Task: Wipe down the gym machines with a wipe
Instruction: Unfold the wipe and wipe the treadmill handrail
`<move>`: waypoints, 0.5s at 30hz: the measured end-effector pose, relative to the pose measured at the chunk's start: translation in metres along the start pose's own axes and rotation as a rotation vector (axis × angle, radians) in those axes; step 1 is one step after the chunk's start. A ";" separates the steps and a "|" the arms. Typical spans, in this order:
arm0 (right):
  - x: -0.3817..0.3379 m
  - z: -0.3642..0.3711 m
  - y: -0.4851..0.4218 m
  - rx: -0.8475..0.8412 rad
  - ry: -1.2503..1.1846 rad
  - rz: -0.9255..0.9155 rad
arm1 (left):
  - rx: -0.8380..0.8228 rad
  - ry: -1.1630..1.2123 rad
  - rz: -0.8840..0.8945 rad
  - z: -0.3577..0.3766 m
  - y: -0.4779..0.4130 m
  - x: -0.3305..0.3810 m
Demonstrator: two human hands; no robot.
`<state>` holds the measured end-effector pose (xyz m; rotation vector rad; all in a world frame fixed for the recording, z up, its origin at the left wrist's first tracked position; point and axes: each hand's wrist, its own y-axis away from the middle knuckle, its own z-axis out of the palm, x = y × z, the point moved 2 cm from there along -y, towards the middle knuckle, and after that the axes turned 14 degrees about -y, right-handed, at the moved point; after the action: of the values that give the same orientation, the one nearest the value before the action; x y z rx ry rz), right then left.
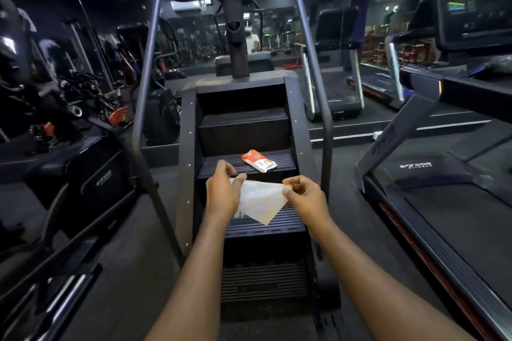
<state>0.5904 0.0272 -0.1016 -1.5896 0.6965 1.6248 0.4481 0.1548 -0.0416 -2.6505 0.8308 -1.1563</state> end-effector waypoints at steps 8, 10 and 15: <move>-0.026 0.015 0.038 0.165 0.116 -0.061 | -0.009 -0.028 0.005 -0.036 0.010 -0.016; -0.028 0.023 0.046 0.197 0.124 -0.059 | 0.016 -0.038 -0.012 -0.049 0.010 -0.029; -0.028 0.049 0.069 0.184 0.091 -0.022 | -0.033 -0.029 0.036 -0.076 0.014 -0.055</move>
<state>0.5040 0.0235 -0.0779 -1.5389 0.8480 1.4355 0.3572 0.1799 -0.0285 -2.6604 0.8969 -1.1028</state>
